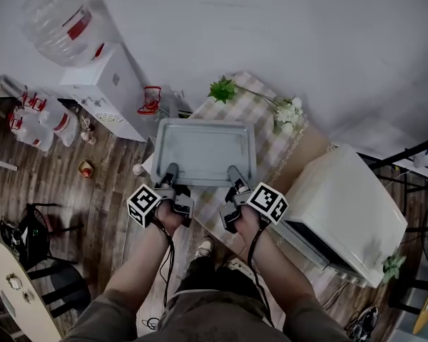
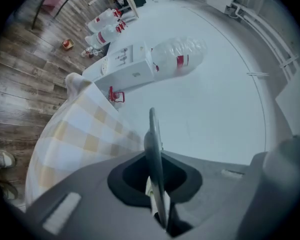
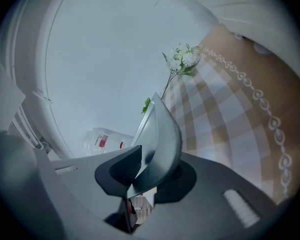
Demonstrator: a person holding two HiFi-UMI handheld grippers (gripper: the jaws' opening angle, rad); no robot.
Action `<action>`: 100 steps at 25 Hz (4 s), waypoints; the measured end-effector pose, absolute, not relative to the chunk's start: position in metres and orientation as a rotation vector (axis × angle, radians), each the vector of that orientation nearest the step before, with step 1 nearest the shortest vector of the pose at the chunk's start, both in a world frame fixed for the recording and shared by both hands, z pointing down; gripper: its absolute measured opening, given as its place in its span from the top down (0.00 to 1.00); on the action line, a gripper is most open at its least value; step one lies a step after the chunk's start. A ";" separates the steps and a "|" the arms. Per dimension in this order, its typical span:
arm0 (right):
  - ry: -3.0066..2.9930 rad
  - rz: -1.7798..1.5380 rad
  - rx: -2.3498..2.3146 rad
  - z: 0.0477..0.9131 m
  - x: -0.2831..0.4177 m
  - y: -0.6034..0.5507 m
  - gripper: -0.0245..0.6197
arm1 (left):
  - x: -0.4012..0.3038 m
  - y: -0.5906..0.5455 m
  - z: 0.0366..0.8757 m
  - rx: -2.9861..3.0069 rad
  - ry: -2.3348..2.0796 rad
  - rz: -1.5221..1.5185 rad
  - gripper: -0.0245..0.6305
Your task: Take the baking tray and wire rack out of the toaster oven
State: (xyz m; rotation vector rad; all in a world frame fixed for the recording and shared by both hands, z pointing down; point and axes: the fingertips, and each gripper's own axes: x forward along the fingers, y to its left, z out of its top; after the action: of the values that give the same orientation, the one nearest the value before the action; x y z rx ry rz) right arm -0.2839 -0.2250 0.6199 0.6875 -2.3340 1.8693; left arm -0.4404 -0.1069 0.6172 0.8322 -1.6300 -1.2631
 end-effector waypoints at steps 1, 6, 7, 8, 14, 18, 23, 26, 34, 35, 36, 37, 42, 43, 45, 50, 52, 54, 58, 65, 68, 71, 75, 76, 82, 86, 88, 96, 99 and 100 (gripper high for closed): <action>-2.329 1.870 0.708 0.626 -0.287 -0.234 0.81 | -0.444 -0.117 0.624 0.830 -1.627 -1.253 0.93; -2.300 1.873 0.800 0.655 -0.304 -0.272 0.80 | -0.467 -0.160 0.655 0.811 -1.612 -1.214 0.93; -2.292 1.877 0.813 0.661 -0.307 -0.279 0.80 | -0.471 -0.167 0.660 0.808 -1.613 -1.208 0.93; -2.281 1.885 0.825 0.666 -0.311 -0.285 0.80 | -0.475 -0.174 0.665 0.804 -1.618 -1.201 0.93; -2.231 1.895 0.893 0.688 -0.329 -0.316 0.80 | -0.494 -0.201 0.688 0.750 -1.635 -1.176 0.92; -2.191 1.843 0.963 0.699 -0.334 -0.325 0.79 | -0.500 -0.209 0.699 0.732 -1.668 -1.076 0.91; -2.141 1.740 1.031 0.710 -0.332 -0.334 0.75 | -0.502 -0.214 0.705 0.695 -1.690 -0.981 0.87; -2.111 1.689 1.031 0.712 -0.334 -0.340 0.65 | -0.509 -0.212 0.697 0.671 -1.724 -0.947 0.63; -2.110 1.371 0.923 0.701 -0.328 -0.333 0.28 | -0.532 -0.193 0.684 0.648 -1.795 -0.869 0.42; -2.098 1.345 0.918 0.702 -0.325 -0.331 0.26 | -0.534 -0.191 0.684 0.648 -1.799 -0.864 0.41; -2.085 1.324 0.912 0.704 -0.322 -0.328 0.24 | -0.534 -0.189 0.685 0.647 -1.797 -0.862 0.41; -2.073 1.309 0.906 0.705 -0.319 -0.326 0.23 | -0.533 -0.187 0.687 0.645 -1.795 -0.858 0.40; -2.042 1.308 0.914 0.701 -0.304 -0.313 0.21 | -0.524 -0.178 0.684 0.684 -1.793 -0.790 0.40; -2.048 1.300 0.918 0.697 -0.302 -0.311 0.21 | -0.520 -0.176 0.681 0.697 -1.788 -0.779 0.40; -2.067 1.287 0.917 0.686 -0.297 -0.303 0.21 | -0.514 -0.172 0.673 0.722 -1.778 -0.769 0.40; -2.128 1.350 0.890 0.645 -0.286 -0.276 0.23 | -0.492 -0.158 0.641 0.776 -1.759 -0.786 0.40; -2.165 1.375 0.893 0.626 -0.280 -0.266 0.24 | -0.482 -0.151 0.624 0.808 -1.758 -0.778 0.40; -2.202 1.404 0.909 0.608 -0.270 -0.255 0.26 | -0.469 -0.143 0.609 0.838 -1.752 -0.770 0.40; -2.230 1.523 0.894 0.580 -0.249 -0.225 0.29 | -0.440 -0.126 0.581 0.879 -1.724 -0.783 0.40; -2.274 1.588 0.841 0.549 -0.213 -0.179 0.34 | -0.386 -0.100 0.549 0.937 -1.664 -0.798 0.40; -2.271 1.635 0.838 0.541 -0.192 -0.162 0.36 | -0.362 -0.093 0.539 0.974 -1.635 -0.786 0.40; -2.265 1.672 0.846 0.534 -0.165 -0.150 0.39 | -0.335 -0.090 0.531 1.009 -1.603 -0.774 0.42; -2.269 1.711 0.899 0.526 -0.123 -0.137 0.43 | -0.295 -0.087 0.522 1.066 -1.538 -0.738 0.44; -2.273 1.729 0.916 0.523 -0.114 -0.134 0.44 | -0.284 -0.086 0.520 1.075 -1.515 -0.730 0.44; -2.314 1.777 1.023 0.511 -0.067 -0.123 0.49 | -0.214 -0.097 0.522 1.158 -1.363 -0.636 0.44; -2.270 1.831 1.138 0.518 -0.028 -0.115 0.52 | -0.168 -0.109 0.527 1.213 -1.292 -0.560 0.44; -2.259 1.840 1.212 0.520 -0.007 -0.114 0.52 | -0.152 -0.117 0.530 1.228 -1.278 -0.546 0.44; -2.232 1.842 1.612 0.536 0.092 -0.130 0.54 | -0.075 -0.154 0.549 1.317 -1.193 -0.474 0.45; -2.207 1.873 1.767 0.543 0.124 -0.135 0.57 | -0.055 -0.163 0.557 1.338 -1.180 -0.487 0.49; -2.200 1.888 1.815 0.545 0.133 -0.136 0.58 | -0.049 -0.165 0.560 1.338 -1.174 -0.498 0.49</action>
State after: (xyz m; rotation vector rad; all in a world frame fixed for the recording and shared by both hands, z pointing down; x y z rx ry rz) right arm 0.1330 -0.1356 0.5449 1.8151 -2.2005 1.8877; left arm -0.0490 -0.1650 0.5604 1.3383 -1.1735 -0.4977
